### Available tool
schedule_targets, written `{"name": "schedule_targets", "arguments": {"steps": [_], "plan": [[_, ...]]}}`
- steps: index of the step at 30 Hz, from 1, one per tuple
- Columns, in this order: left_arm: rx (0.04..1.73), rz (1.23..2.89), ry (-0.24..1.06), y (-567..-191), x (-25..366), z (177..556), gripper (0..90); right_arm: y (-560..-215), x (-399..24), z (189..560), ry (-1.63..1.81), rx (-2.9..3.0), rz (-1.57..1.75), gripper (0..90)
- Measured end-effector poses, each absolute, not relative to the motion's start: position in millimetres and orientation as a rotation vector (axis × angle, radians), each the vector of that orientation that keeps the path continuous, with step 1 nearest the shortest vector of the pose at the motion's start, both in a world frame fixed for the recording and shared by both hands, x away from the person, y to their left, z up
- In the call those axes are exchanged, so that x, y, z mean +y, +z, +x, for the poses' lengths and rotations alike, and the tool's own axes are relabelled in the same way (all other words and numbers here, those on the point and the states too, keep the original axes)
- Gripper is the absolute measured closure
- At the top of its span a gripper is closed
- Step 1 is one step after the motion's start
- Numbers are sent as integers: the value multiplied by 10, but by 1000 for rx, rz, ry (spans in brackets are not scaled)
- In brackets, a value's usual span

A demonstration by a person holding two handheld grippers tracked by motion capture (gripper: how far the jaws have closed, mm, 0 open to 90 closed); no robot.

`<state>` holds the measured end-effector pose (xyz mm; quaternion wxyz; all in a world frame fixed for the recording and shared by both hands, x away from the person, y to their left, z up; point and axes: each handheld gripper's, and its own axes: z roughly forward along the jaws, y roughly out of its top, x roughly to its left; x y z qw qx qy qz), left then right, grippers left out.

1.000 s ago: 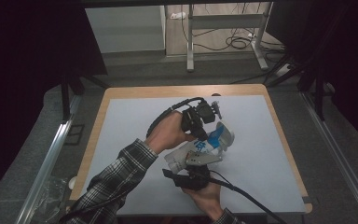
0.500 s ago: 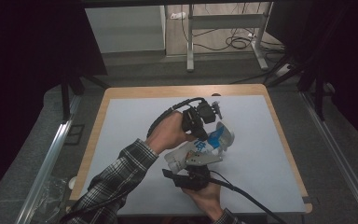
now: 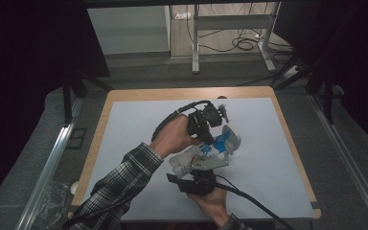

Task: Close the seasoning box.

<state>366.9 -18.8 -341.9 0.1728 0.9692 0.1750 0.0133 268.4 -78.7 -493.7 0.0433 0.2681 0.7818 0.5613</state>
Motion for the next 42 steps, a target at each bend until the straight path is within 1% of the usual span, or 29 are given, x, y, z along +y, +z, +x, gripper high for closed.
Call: {"name": "schedule_targets", "arguments": {"steps": [42], "plan": [[497,2764,31,-3454,-213,3677,900,-4917,-782,2680,1731,2382,806,559]]}}
